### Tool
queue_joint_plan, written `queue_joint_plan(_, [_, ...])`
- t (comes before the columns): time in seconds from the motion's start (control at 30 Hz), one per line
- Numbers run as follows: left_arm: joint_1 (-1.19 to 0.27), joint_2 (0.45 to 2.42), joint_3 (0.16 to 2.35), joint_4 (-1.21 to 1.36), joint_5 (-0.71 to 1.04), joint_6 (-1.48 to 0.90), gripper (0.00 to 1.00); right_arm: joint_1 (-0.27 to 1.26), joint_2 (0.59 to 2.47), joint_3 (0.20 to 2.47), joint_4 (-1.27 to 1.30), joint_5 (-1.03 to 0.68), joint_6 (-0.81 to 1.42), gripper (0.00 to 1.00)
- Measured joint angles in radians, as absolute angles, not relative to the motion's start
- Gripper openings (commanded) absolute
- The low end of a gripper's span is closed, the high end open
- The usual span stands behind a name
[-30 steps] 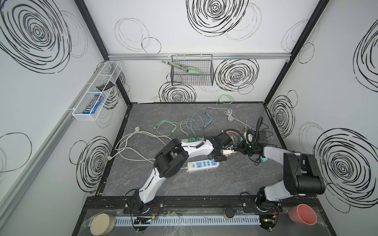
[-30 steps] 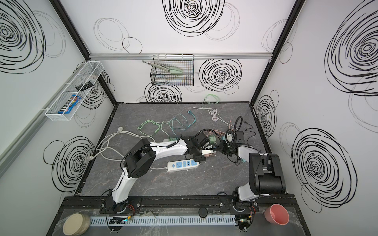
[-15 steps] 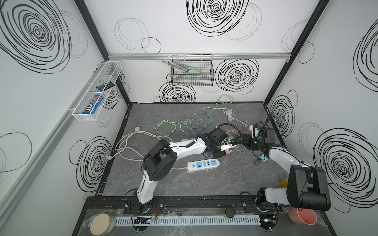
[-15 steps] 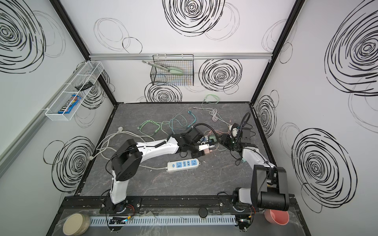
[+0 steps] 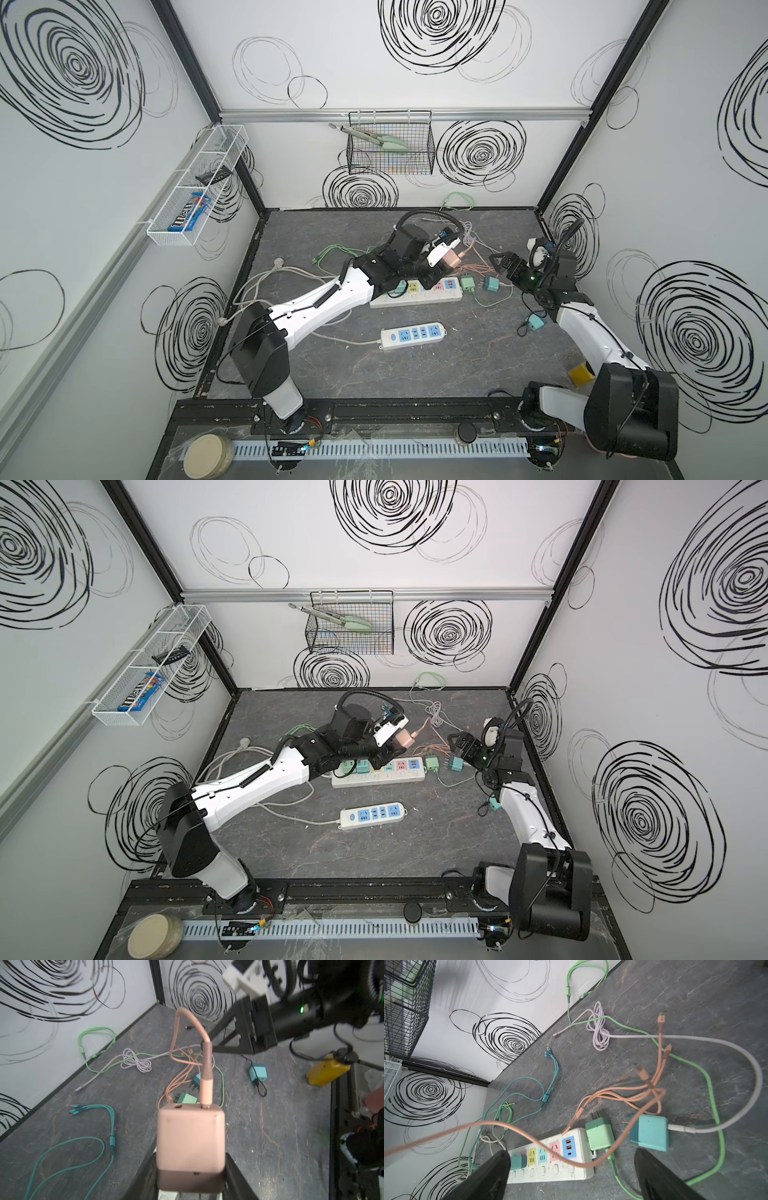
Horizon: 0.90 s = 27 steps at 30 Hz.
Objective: Insert the plug
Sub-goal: 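Lift the pink charger high with the left gripper while right arm draws back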
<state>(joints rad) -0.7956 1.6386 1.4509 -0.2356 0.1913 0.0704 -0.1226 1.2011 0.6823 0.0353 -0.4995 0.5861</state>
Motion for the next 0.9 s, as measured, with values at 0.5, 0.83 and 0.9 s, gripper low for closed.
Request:
queue_joint_plan(0.5, [-0.694, 1.606, 1.655, -0.225, 0.270, -0.147, 0.00, -0.078, 1.465, 0.731, 0.149, -0.471, 0.460, 1.00])
queue_joint_plan(0.83, [-0.696, 1.629, 1.821, -0.273, 0.302, -0.158, 0.00, 0.109, 1.652, 0.833, 0.199, -0.493, 0.402, 1.00])
queue_joint_plan(0.9, [-0.696, 1.629, 1.827, -0.273, 0.310, -0.158, 0.00, 0.136, 1.697, 0.870, 0.202, -0.476, 0.435, 0.98])
